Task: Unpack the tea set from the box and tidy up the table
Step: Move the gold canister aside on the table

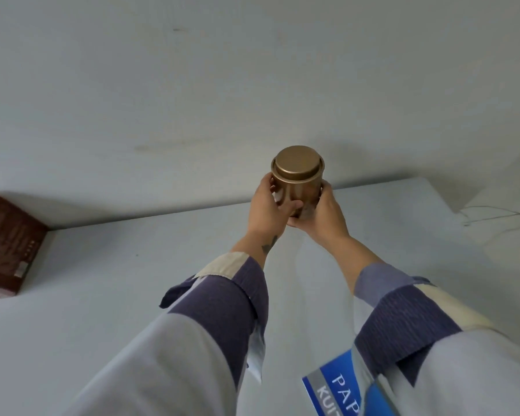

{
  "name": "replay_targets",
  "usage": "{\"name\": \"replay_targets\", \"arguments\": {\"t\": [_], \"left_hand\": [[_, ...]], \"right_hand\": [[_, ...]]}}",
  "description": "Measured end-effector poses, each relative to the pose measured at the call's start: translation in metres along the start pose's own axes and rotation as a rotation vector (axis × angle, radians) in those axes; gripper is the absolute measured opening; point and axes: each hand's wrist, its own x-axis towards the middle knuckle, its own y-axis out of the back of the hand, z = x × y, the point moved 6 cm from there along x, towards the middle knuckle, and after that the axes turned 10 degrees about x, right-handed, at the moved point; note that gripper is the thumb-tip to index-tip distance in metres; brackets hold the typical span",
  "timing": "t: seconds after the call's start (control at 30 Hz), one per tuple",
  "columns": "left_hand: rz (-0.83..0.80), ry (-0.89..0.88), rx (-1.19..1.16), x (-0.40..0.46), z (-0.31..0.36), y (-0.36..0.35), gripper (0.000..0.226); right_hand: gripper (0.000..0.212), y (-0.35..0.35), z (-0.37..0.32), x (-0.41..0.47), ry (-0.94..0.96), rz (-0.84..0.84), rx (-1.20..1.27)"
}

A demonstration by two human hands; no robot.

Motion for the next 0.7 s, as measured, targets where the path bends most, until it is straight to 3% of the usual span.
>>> {"name": "replay_targets", "arguments": {"t": [0.43,0.57,0.7], "left_hand": [[0.028,-0.002,0.046,0.03,-0.02,-0.02,0.068],[-0.092,0.032,0.219,0.027,-0.015,-0.014,0.088],[-0.167,0.06,0.462,0.012,-0.018,0.013,0.087]], "right_hand": [[0.09,-0.018,0.026,0.036,-0.077,0.07,0.163],[0.092,-0.011,0.023,0.024,-0.104,0.068,0.075],[0.094,-0.004,0.017,-0.002,-0.162,0.091,-0.114]]}}
